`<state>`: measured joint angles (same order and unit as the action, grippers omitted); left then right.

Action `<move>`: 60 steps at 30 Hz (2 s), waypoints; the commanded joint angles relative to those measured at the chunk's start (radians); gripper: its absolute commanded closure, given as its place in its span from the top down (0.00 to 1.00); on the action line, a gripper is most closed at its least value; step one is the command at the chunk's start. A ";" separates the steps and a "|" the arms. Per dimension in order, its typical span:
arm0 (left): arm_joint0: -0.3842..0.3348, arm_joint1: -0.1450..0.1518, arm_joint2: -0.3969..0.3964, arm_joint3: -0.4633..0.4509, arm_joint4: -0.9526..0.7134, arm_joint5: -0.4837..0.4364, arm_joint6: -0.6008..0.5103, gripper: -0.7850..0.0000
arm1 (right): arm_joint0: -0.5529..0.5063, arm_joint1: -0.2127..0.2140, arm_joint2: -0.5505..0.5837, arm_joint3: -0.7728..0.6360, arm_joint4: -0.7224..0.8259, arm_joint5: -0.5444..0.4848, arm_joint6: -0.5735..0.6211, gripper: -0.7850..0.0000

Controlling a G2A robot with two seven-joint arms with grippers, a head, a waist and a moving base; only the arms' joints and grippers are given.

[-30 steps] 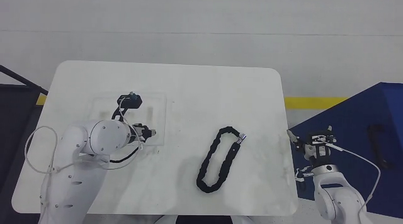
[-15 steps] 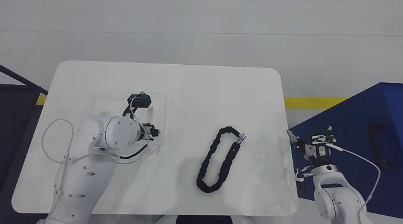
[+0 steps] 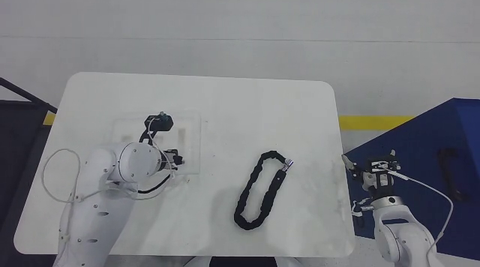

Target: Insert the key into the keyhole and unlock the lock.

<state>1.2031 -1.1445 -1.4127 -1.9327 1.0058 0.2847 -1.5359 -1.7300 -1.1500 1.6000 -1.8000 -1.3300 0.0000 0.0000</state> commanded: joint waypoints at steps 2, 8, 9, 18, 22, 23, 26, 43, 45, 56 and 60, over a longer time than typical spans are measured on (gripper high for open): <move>0.017 0.002 -0.028 -0.023 0.008 0.000 0.000 0.00 | 0.000 0.000 0.000 0.000 0.000 0.000 0.000 1.00; 0.040 0.010 -0.105 -0.056 0.011 0.000 0.000 0.00 | 0.000 0.000 0.000 0.000 0.000 0.000 0.000 1.00; 0.044 0.011 -0.115 -0.059 0.010 0.000 0.000 0.00 | 0.000 0.000 0.000 0.000 0.000 0.000 0.000 1.00; 0.081 0.035 -0.263 -0.111 -0.166 0.000 0.000 0.00 | 0.000 0.000 0.000 0.000 0.000 0.000 0.000 1.00; 0.101 0.045 -0.397 -0.138 -0.416 0.000 0.001 0.00 | 0.000 0.000 0.000 0.000 0.000 0.000 0.000 1.00; 0.108 0.047 -0.434 -0.137 -0.490 0.001 0.001 0.00 | 0.000 0.000 0.000 0.000 0.000 0.000 0.000 1.00; 0.129 0.054 -0.551 -0.115 -0.705 0.020 0.020 0.00 | 0.000 0.000 0.000 0.000 0.000 0.000 0.000 1.00; 0.265 0.101 -0.796 0.109 -1.417 -0.174 0.000 0.00 | 0.000 0.000 0.000 0.000 0.000 0.000 0.000 1.00; 0.265 0.101 -0.796 0.109 -1.417 -0.174 0.000 0.00 | 0.000 0.000 0.000 0.000 0.000 0.000 0.000 1.00; 0.265 0.101 -0.796 0.109 -1.417 -0.174 0.000 0.00 | 0.000 0.000 0.000 0.000 0.000 0.000 0.000 1.00; 0.265 0.101 -0.796 0.109 -1.417 -0.174 0.000 0.00 | 0.000 0.000 0.000 0.000 0.000 0.000 0.000 1.00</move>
<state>1.4678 -1.0435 -2.2091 -1.8235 -0.4113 0.1108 -1.5359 -1.7300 -1.1500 1.6000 -1.8000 -1.3300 0.0000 0.0000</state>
